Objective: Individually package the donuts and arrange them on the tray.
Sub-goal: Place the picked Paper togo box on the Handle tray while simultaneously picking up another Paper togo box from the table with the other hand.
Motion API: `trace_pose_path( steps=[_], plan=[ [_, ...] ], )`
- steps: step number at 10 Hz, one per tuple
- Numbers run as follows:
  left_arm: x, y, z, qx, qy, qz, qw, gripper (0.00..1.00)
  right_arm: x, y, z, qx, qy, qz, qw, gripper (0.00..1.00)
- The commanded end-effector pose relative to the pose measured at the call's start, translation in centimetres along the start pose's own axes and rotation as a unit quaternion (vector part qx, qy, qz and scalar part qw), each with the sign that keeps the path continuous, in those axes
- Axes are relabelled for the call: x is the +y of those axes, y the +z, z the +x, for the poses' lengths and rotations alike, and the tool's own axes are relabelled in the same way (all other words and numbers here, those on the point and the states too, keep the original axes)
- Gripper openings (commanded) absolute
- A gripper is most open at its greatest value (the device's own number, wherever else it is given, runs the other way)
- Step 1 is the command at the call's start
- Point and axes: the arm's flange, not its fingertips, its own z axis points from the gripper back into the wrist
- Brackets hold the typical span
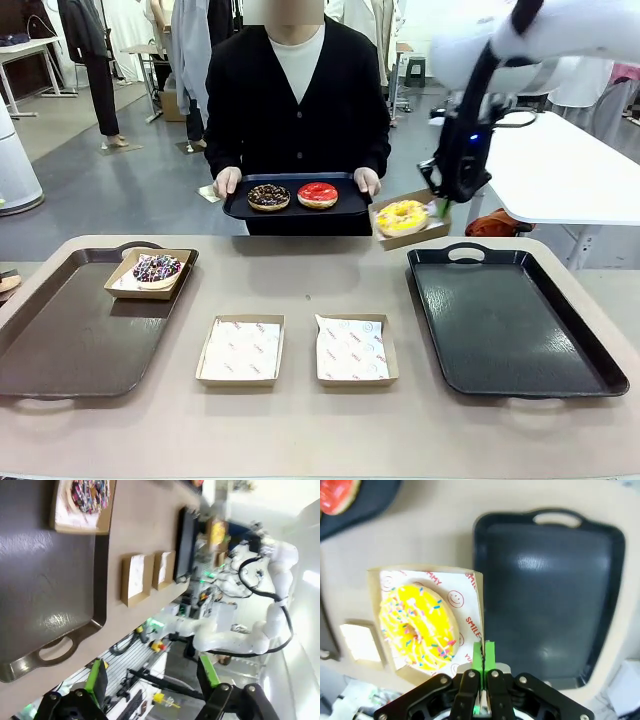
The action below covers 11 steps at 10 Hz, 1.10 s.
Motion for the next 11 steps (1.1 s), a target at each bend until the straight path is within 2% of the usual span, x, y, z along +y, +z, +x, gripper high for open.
trace_pose_path(
  steps=[1, 4, 6, 9, 11],
  plan=[
    [-4.5, -2.8, -0.2, 0.030, -0.006, 0.084, 0.996, 0.94, -4.6, 0.3, -2.2, 0.001, -0.010, 0.025, 1.000, 0.01],
    [-10.5, -8.6, 0.2, 0.054, -0.016, 0.181, 0.982, 0.94, -11.0, -1.4, -3.4, 0.003, -0.020, 0.037, 0.999, 0.01],
    [-13.3, -14.3, 0.1, 0.068, -0.027, 0.241, 0.968, 0.94, -13.3, -3.4, -3.3, 0.000, -0.019, 0.038, 0.999, 0.01],
    [-14.2, -21.3, -0.4, 0.066, -0.035, 0.336, 0.939, 0.94, -12.9, -5.2, -2.1, 0.017, -0.024, 0.001, 1.000, 0.01],
    [-13.2, -25.7, -0.5, 0.057, -0.042, 0.383, 0.921, 0.94, -12.4, -6.0, -0.7, 0.027, -0.030, -0.013, 0.999, 0.01]
  ],
)
